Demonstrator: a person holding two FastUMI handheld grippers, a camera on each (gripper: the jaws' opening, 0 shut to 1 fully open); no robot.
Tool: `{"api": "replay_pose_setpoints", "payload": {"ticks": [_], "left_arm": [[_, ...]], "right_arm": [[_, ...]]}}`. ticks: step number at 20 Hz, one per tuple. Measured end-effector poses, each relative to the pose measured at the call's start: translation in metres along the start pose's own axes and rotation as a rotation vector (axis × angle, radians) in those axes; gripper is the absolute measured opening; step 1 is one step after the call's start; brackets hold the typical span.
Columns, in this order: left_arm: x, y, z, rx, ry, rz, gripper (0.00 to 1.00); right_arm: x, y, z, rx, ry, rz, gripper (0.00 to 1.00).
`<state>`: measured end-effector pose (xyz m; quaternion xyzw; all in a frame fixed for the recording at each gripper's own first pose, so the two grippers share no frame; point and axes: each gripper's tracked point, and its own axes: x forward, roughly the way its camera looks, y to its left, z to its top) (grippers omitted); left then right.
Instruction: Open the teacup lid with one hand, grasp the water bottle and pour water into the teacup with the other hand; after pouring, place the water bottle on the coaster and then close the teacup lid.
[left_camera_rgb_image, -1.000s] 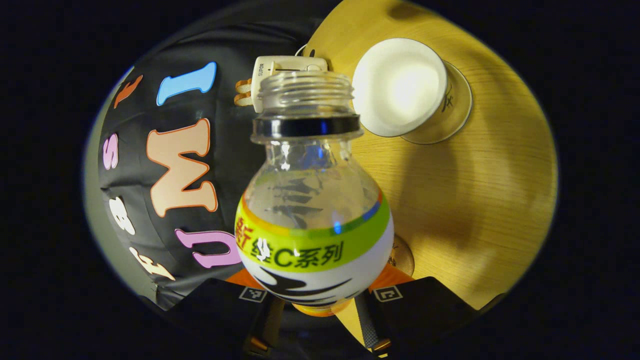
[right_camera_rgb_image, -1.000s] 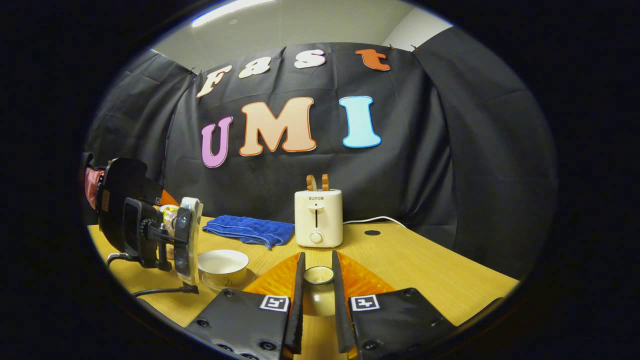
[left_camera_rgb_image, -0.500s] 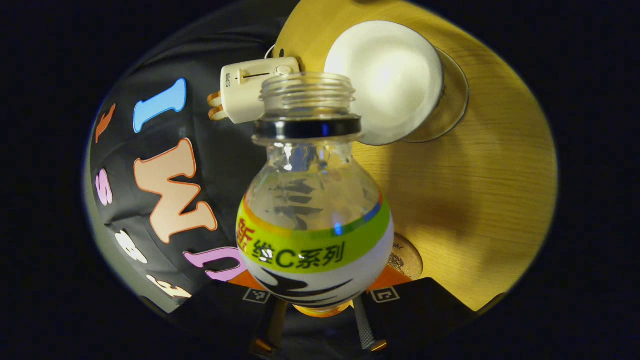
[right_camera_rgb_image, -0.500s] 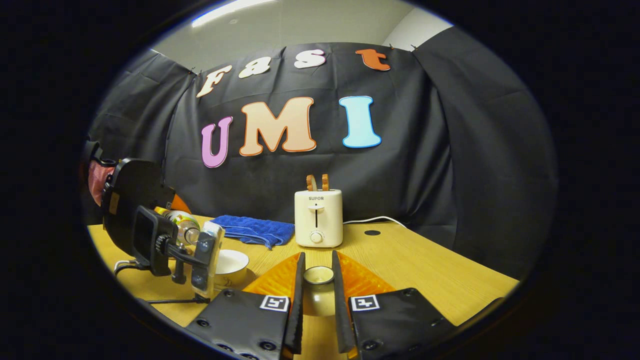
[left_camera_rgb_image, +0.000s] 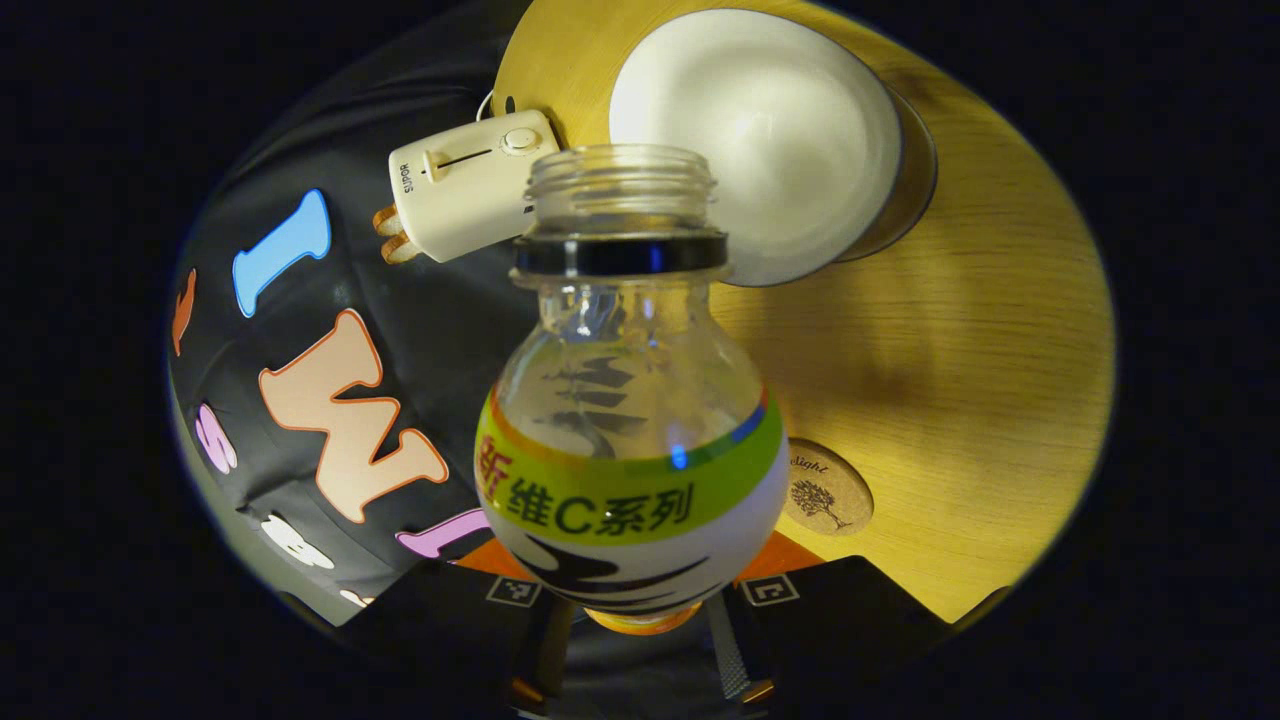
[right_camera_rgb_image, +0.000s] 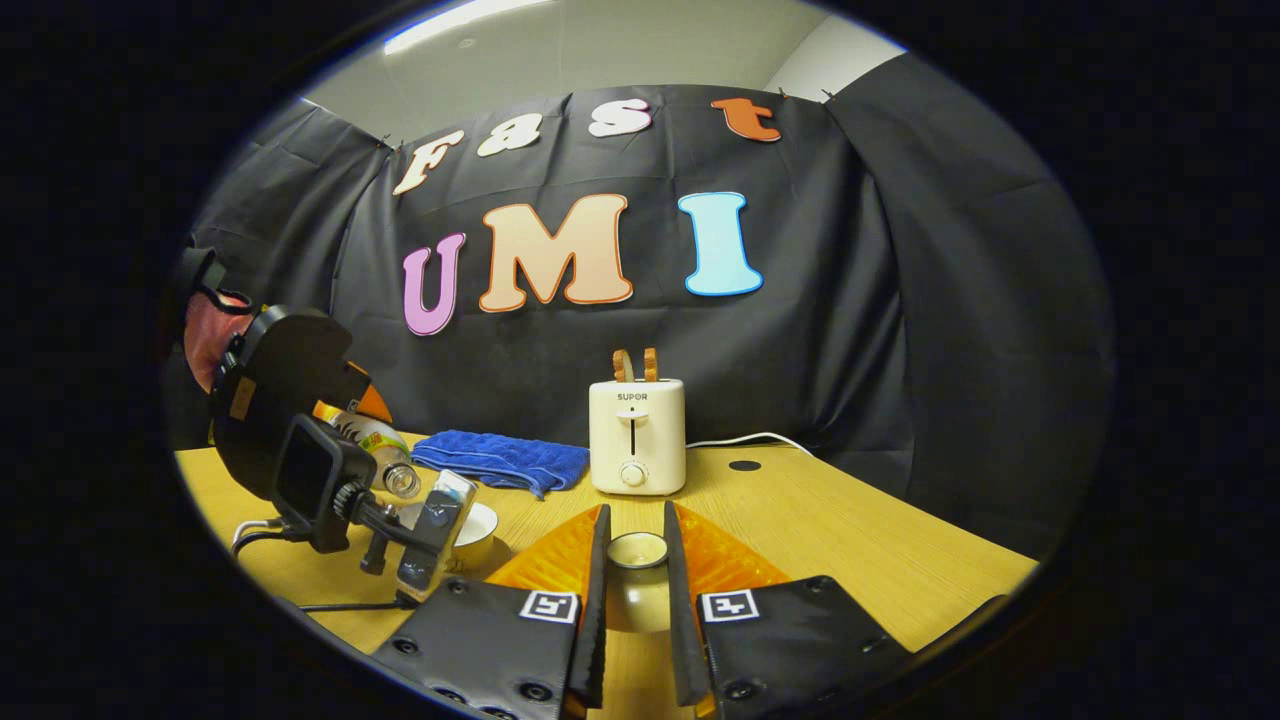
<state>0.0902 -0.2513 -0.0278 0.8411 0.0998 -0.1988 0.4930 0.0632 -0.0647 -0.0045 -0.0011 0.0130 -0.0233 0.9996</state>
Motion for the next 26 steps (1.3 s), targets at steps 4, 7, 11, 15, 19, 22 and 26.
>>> {"api": "replay_pose_setpoints", "payload": {"ticks": [4,7,11,15,19,22,26], "left_arm": [[-0.001,0.008,-0.008,0.077,0.049,-0.002,0.57],[-0.003,0.013,-0.011,0.103,0.067,-0.005,0.57],[-0.004,0.02,-0.013,0.127,0.086,0.0,0.57],[-0.006,0.021,-0.021,0.178,0.122,-0.008,0.56],[-0.009,0.025,-0.024,0.188,0.132,-0.012,0.55],[-0.013,0.029,-0.023,0.203,0.141,-0.015,0.57],[-0.014,0.034,-0.022,0.224,0.151,-0.017,0.56]], "right_arm": [[0.0,0.0,0.0,0.0,0.0,0.0,0.31],[0.0,0.0,0.0,0.0,0.001,0.0,0.3],[0.0,0.0,0.0,-0.001,0.001,0.0,0.31],[-0.001,0.0,0.0,-0.001,0.001,0.0,0.31],[0.0,0.0,0.0,-0.001,0.002,0.0,0.31],[-0.001,0.0,0.0,0.0,0.002,0.002,0.31],[0.0,0.0,0.0,-0.001,0.002,0.003,0.31]]}}
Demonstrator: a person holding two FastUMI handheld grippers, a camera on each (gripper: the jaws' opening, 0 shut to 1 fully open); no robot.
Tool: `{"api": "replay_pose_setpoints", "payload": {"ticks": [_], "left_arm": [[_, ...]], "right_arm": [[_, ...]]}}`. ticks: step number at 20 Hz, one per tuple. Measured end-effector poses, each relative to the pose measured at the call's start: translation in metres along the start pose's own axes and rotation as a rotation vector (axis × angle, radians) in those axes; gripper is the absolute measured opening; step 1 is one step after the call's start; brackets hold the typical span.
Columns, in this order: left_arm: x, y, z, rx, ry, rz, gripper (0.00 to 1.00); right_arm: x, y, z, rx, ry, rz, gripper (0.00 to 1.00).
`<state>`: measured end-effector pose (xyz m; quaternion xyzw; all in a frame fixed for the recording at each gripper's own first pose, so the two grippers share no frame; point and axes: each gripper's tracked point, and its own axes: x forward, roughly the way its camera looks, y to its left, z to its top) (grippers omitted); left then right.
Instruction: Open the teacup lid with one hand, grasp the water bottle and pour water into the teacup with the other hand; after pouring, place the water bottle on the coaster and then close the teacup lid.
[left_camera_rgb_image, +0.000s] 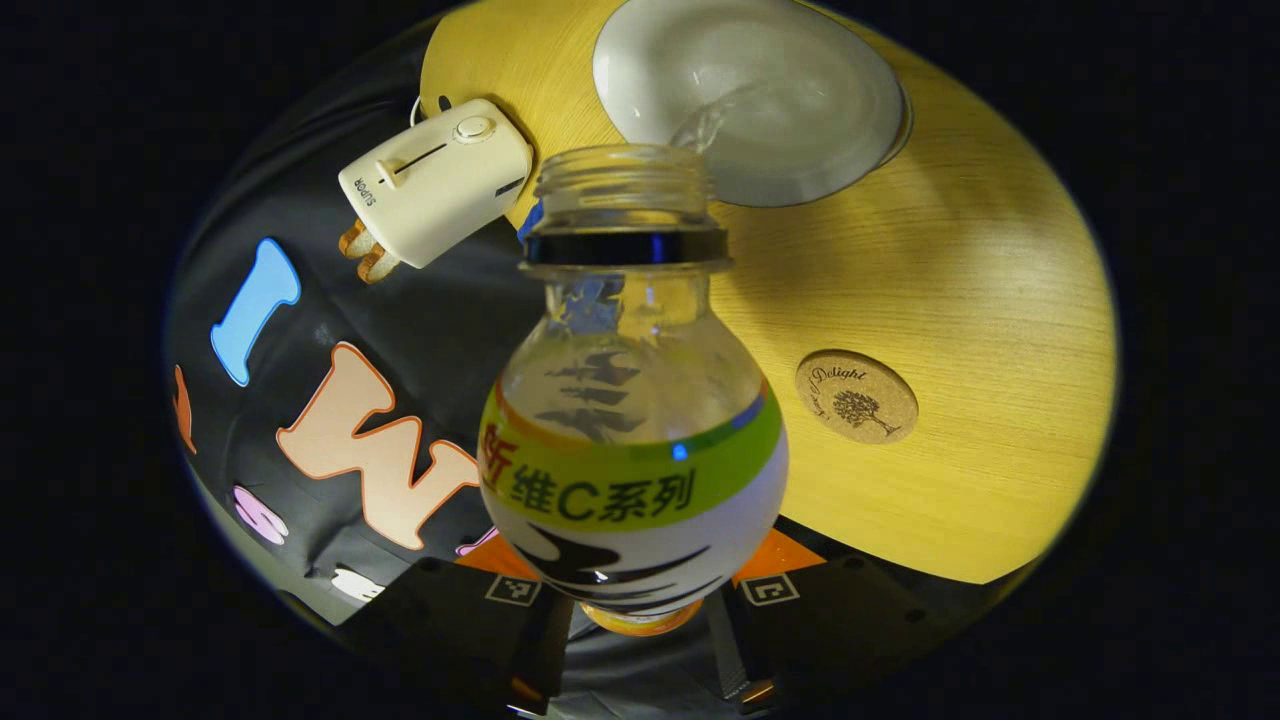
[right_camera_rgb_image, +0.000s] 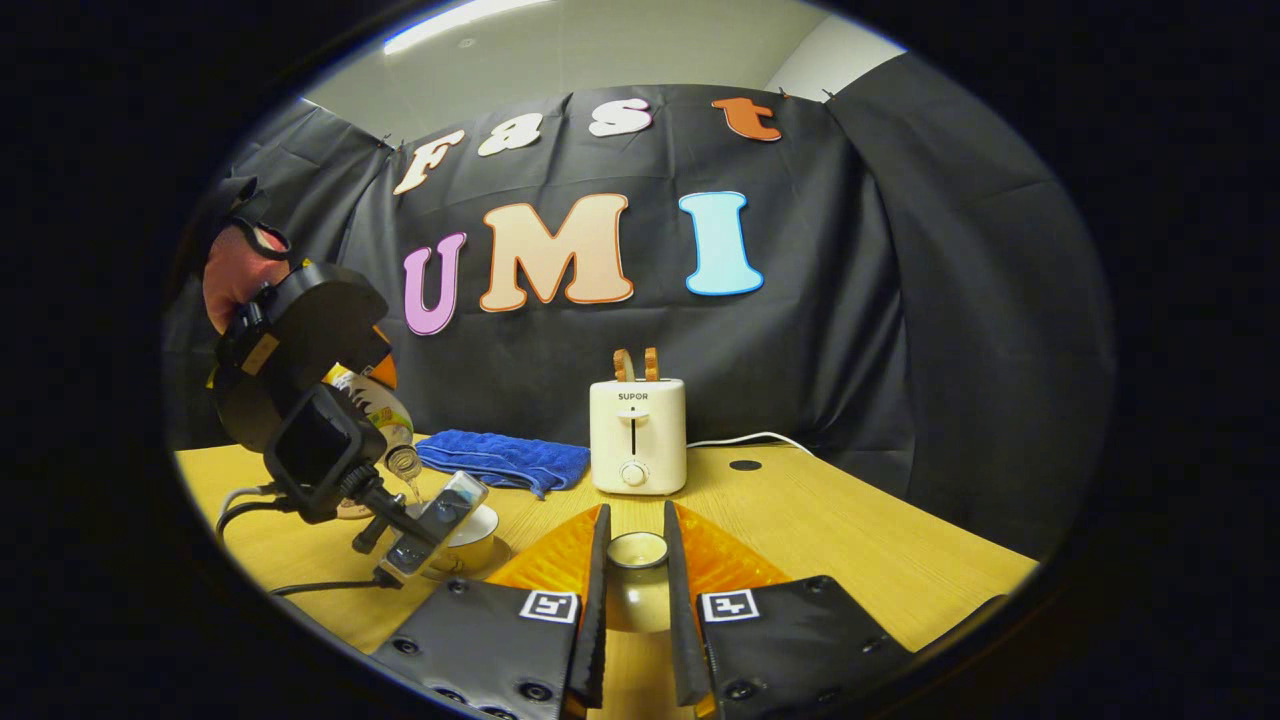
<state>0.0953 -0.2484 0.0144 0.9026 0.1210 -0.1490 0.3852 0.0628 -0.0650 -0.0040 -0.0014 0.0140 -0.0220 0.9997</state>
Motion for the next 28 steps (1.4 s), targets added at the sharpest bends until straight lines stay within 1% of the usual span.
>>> {"api": "replay_pose_setpoints", "payload": {"ticks": [9,23,25,28], "left_arm": [[-0.003,0.003,-0.002,0.027,0.017,-0.009,0.58],[-0.005,0.006,-0.002,0.059,0.029,-0.019,0.57],[-0.005,0.003,0.0,0.048,0.024,-0.031,0.57],[-0.004,-0.009,0.008,-0.023,-0.016,-0.073,0.57]], "right_arm": [[0.0,0.0,0.001,0.001,0.0,0.004,0.31],[0.0,0.0,0.0,0.001,0.0,0.006,0.31],[0.0,0.0,0.001,0.001,0.0,0.007,0.31],[0.001,0.001,0.0,0.001,-0.001,0.007,0.3]]}}
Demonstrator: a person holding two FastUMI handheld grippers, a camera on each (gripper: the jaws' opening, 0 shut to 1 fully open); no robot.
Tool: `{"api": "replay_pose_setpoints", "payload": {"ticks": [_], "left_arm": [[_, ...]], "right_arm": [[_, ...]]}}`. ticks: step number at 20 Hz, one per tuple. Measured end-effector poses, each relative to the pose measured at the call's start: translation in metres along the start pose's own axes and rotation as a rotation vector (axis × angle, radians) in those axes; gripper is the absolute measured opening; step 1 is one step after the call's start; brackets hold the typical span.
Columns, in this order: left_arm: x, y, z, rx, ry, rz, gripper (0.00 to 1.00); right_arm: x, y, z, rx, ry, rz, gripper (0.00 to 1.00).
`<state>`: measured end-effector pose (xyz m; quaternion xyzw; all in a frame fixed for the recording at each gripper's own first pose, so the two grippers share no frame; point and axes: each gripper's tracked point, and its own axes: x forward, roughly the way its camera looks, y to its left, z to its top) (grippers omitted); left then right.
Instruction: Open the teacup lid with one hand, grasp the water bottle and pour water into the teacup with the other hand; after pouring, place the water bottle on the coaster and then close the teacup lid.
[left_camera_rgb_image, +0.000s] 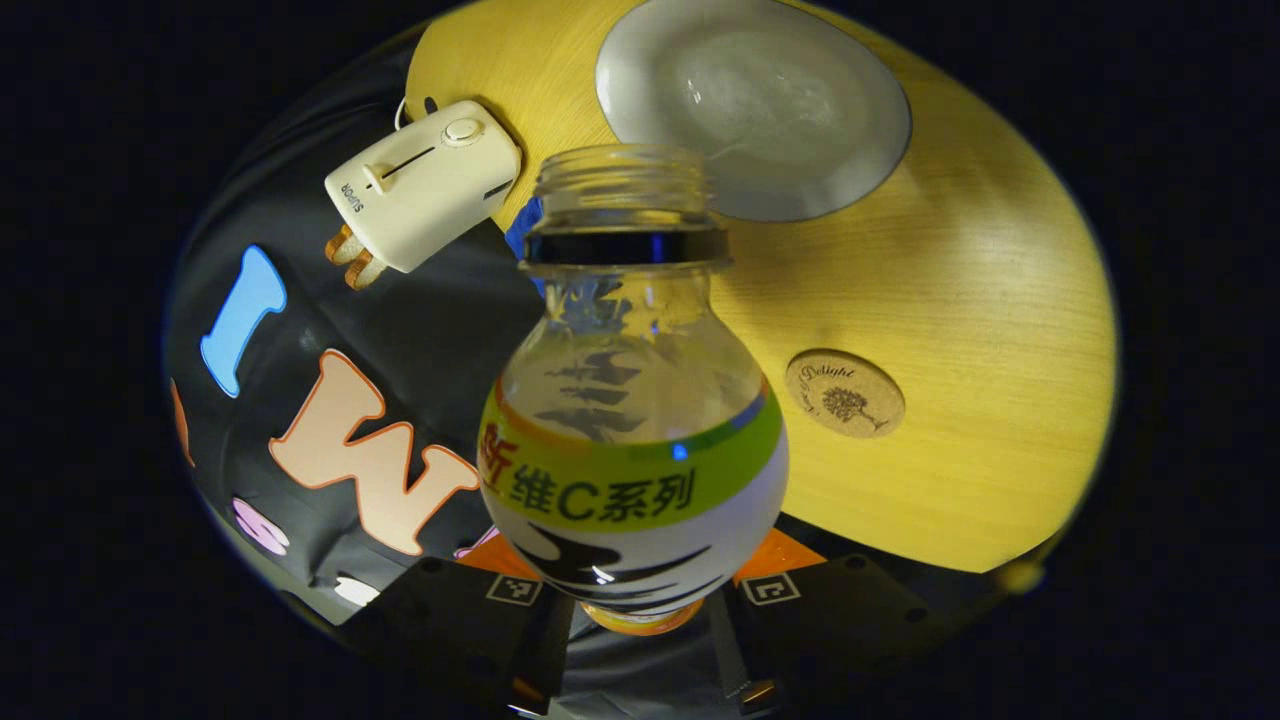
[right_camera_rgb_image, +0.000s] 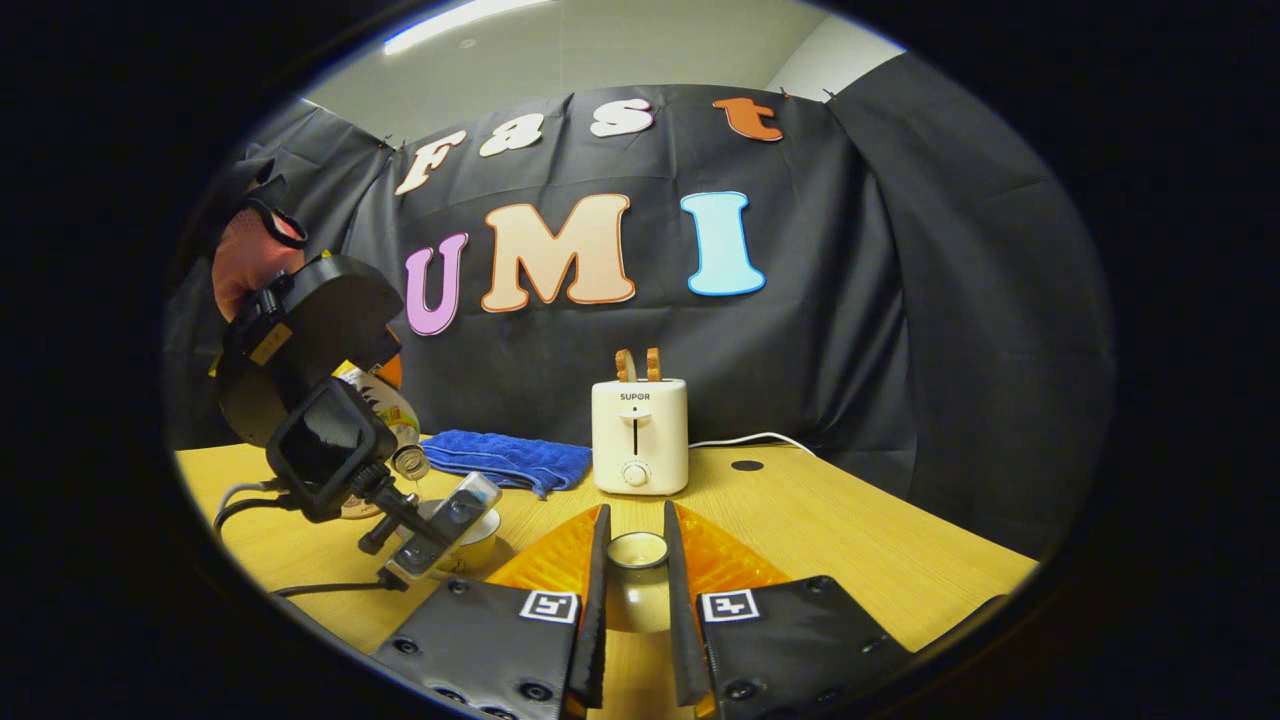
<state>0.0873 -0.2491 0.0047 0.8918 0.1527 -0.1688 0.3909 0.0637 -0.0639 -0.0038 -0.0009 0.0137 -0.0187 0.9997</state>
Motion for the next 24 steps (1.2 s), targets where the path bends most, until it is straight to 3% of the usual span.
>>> {"api": "replay_pose_setpoints", "payload": {"ticks": [7,8,9,12,21,22,24], "left_arm": [[0.012,-0.052,0.017,-0.3,-0.195,-0.14,0.55],[0.013,-0.055,0.013,-0.352,-0.218,-0.157,0.59],[0.014,-0.063,0.013,-0.409,-0.242,-0.173,0.55],[0.007,-0.072,0.008,-0.592,-0.345,-0.22,0.57],[0.017,-0.068,0.002,-1.182,-0.615,-0.18,0.53],[0.018,-0.066,0.002,-1.263,-0.65,-0.18,0.57],[0.018,-0.052,0.003,-1.431,-0.737,-0.171,0.53]], "right_arm": [[0.0,0.0,0.0,0.0,0.001,0.002,0.31],[0.0,0.0,0.0,0.0,0.001,0.002,0.31],[0.0,0.0,0.0,0.0,0.001,0.002,0.31],[0.0,0.0,-0.001,0.0,0.001,0.001,0.31],[0.0,-0.001,-0.001,-0.002,0.002,-0.003,0.3],[0.0,-0.001,-0.001,-0.002,0.002,-0.003,0.3],[0.0,-0.002,-0.001,-0.002,0.004,-0.004,0.3]]}}
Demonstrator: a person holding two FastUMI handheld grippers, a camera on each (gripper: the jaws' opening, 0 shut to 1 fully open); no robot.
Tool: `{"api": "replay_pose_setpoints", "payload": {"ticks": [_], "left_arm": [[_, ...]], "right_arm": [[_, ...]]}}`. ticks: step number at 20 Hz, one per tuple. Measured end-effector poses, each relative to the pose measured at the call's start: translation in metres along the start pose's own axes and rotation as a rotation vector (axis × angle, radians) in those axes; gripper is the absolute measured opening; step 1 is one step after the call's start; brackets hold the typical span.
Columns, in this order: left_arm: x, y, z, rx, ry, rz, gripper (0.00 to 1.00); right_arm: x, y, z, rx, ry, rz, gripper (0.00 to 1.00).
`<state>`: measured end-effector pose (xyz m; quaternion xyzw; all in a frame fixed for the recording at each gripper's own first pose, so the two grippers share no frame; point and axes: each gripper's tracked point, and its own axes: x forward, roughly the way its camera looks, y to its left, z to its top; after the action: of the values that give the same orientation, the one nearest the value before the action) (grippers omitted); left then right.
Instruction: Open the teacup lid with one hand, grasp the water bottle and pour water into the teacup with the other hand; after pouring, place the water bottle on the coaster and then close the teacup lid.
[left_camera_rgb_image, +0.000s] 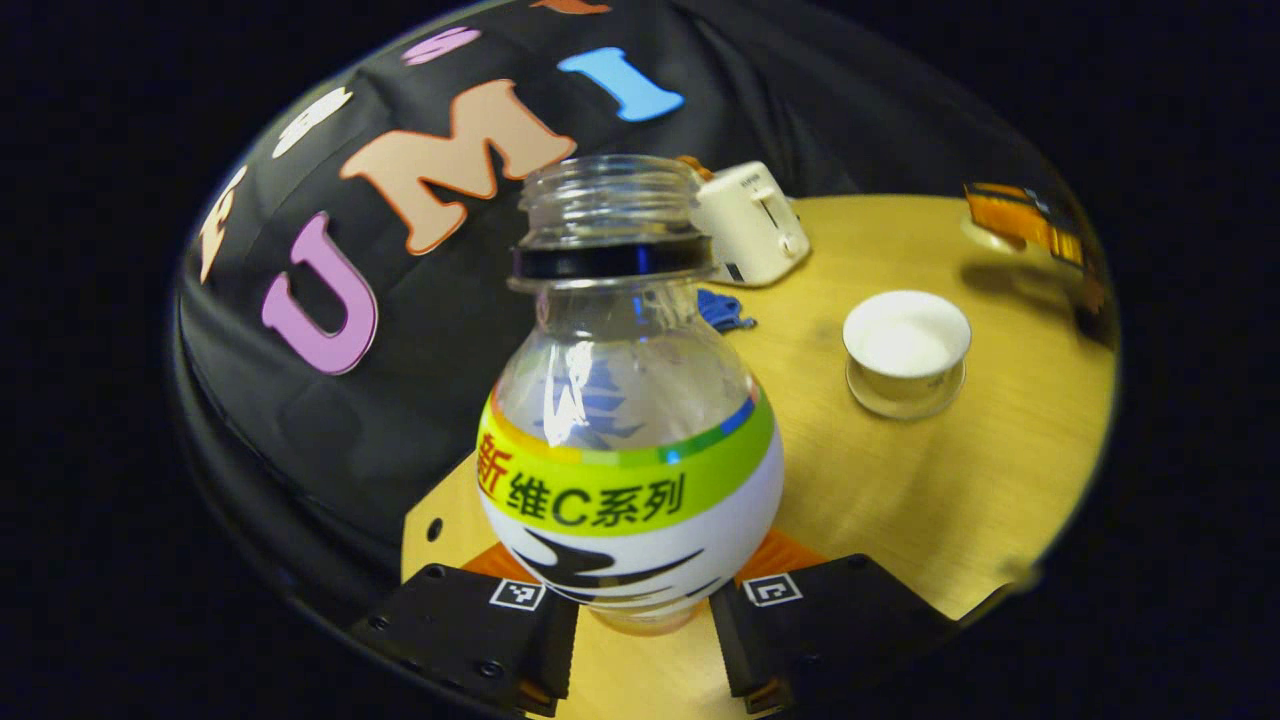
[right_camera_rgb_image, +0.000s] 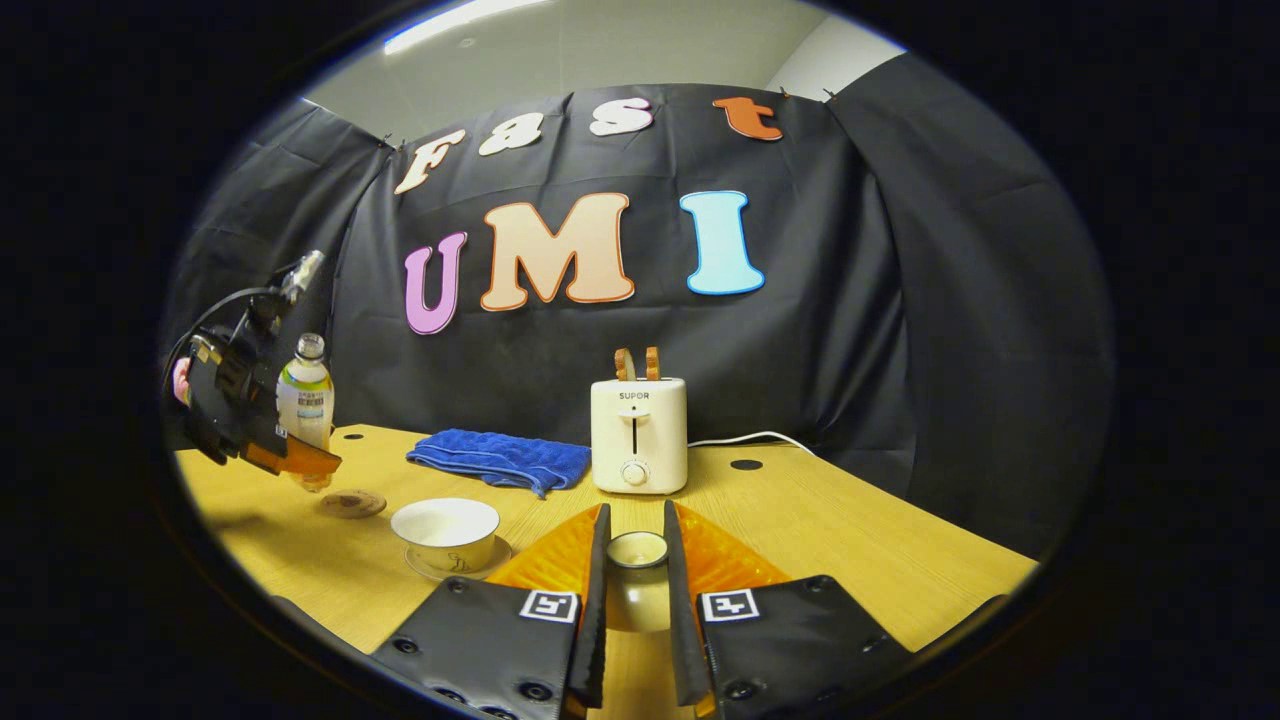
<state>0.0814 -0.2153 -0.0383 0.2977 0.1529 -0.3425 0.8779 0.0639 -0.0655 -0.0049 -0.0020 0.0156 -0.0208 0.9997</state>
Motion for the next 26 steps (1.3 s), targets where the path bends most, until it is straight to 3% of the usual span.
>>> {"api": "replay_pose_setpoints", "payload": {"ticks": [3,6,8,10,15,26], "left_arm": [[0.008,-0.002,0.002,-0.241,-0.052,-0.026,0.56],[0.015,0.001,-0.004,-0.326,-0.06,-0.022,0.57],[0.016,-0.003,0.001,-0.352,-0.091,-0.043,0.53],[0.018,-0.006,0.007,-0.372,-0.121,-0.068,0.56],[0.028,-0.004,-0.002,-0.358,-0.103,-0.076,0.54],[0.023,0.001,-0.001,-0.376,-0.141,-0.082,0.69]], "right_arm": [[0.0,-0.001,-0.001,-0.001,0.001,-0.006,0.3],[0.0,-0.002,0.0,-0.002,0.0,-0.013,0.31],[0.0,-0.002,0.0,-0.002,0.0,-0.015,0.31],[0.0,-0.003,0.0,-0.003,0.0,-0.017,0.3],[0.0,-0.002,0.0,-0.002,0.0,-0.017,0.3],[0.001,-0.003,0.0,-0.001,-0.003,-0.025,0.3]]}}
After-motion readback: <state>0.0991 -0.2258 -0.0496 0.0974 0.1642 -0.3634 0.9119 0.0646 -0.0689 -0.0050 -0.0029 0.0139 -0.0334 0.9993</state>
